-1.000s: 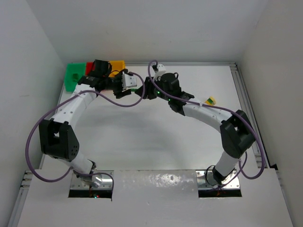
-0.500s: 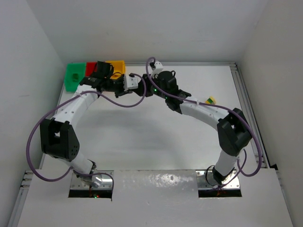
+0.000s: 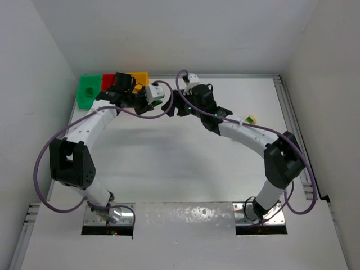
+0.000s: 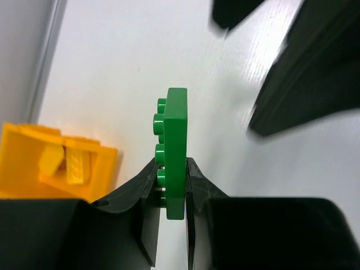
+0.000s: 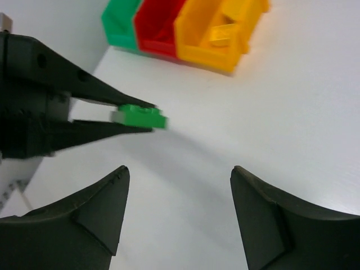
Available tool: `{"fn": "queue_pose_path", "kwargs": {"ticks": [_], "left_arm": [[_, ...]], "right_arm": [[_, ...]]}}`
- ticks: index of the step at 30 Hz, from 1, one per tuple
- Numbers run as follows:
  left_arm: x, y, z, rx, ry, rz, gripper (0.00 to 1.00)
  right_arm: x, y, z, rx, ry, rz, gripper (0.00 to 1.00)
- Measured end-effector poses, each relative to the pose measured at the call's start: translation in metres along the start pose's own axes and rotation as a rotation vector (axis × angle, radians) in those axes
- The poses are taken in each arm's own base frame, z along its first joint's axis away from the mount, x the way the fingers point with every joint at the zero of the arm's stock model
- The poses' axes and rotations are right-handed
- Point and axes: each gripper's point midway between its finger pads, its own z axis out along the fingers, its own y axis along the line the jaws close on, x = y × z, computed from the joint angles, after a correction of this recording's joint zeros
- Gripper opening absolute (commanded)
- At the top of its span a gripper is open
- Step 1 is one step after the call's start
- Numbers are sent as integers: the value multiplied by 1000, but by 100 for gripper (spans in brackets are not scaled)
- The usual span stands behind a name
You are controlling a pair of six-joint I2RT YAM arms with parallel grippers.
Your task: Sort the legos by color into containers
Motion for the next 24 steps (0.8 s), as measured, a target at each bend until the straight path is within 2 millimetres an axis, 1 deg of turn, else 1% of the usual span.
{"fn": "queue_pose_path", "kwargs": {"ticks": [3,5,7,8,9,10,11,12,13,14,16,18,20,21,22,24], "left_arm": [[19,7,-1,-33,50,-113,0],[36,14,0,-67,94,-205,0],[56,26,0,-108,145,-331,0],[65,36,0,-134,163,-416,0],[75,50,-3,-171,182,-497,0],[87,70,-9,-218,193,-584,0],[99,93,-18,-278,194,-661,0],[113,124,-33,-358,186,-733,0],[126,149,-49,-433,175,-785,0],[143,176,-73,-527,165,-839,0],[171,209,-113,-666,169,-899,0],[198,231,-149,-783,190,-936,0],[212,245,-164,-846,209,-945,0],[217,250,-164,-859,217,-945,0],[221,255,-161,-869,221,-943,0],[234,258,-148,-876,249,-955,0]], "right_arm": [[-8,-26,-18,101,-3,-26,74],[-17,-40,-34,158,-26,-43,74],[-28,-50,-49,201,-56,-58,74],[-32,-53,-55,216,-70,-65,74],[-34,-55,-60,224,-78,-72,74],[-34,-55,-64,228,-81,-80,74],[-33,-55,-67,230,-80,-86,74],[-30,-56,-71,232,-76,-91,74],[-25,-58,-72,236,-68,-93,74],[-19,-59,-74,240,-57,-96,74],[-7,-65,-75,252,-30,-103,74],[5,-71,-77,268,-2,-108,74],[13,-76,-79,283,24,-116,74],[14,-77,-79,286,30,-121,74],[14,-77,-79,286,31,-129,74],[15,-77,-80,281,39,-148,74]]}}
